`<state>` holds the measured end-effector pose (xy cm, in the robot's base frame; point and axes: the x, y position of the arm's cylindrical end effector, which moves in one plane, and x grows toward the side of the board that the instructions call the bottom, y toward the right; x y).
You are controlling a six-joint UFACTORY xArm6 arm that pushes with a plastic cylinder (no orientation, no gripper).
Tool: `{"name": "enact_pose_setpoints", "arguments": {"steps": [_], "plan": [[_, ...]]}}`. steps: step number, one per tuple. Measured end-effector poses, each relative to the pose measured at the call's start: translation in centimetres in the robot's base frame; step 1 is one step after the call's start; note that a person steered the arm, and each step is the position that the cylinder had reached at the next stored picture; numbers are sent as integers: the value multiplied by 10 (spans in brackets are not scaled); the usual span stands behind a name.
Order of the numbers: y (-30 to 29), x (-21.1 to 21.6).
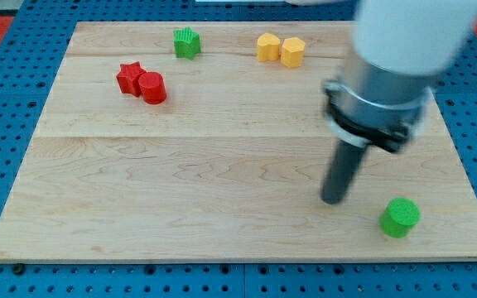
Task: Move the green star to the center of the board
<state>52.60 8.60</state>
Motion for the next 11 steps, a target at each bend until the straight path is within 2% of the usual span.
{"name": "enact_pose_setpoints", "arguments": {"steps": [1,2,3,4,5,6,7,8,9,10,11], "plan": [[-67,-67],[-95,-146],[-96,-220],[-129,-261],[-132,-302],[-154,-319],[-194,-309],[-171,-277],[-172,-237],[-201,-225],[-202,-171]]}}
